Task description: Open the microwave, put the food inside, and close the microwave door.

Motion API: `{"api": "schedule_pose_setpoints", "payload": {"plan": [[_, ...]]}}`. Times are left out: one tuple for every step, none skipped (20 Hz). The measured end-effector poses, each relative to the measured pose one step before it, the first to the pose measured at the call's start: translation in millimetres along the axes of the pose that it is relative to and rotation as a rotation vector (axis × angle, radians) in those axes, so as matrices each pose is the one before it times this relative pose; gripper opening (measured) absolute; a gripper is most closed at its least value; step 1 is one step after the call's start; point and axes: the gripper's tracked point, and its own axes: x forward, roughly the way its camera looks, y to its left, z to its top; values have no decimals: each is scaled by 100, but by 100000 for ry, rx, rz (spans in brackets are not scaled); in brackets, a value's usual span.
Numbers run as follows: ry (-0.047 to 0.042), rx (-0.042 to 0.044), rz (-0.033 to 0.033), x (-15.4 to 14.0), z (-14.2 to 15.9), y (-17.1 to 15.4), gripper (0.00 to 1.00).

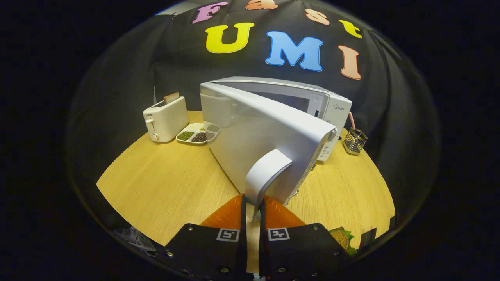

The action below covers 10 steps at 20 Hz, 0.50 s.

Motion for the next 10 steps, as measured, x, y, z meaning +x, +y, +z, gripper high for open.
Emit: {"api": "schedule_pose_setpoints", "payload": {"plan": [[465,-997,697,-203,-147,815,12],[248,-1648,389,-351,-57,822,12],[545,-1967,370,-234,-166,700,12],[115,-1809,605,-323,-5,896,12],[418,-1249,222,-223,-55,786,12],[-836,-2417,11,-398,308,689,12],[-1160,-2651,-606,-401,333,545,15],[-916,-2971,-463,-516,420,648,15],[-610,-1704,805,-284,252,876,15],[99,47,1465,-157,62,697,15]]}}
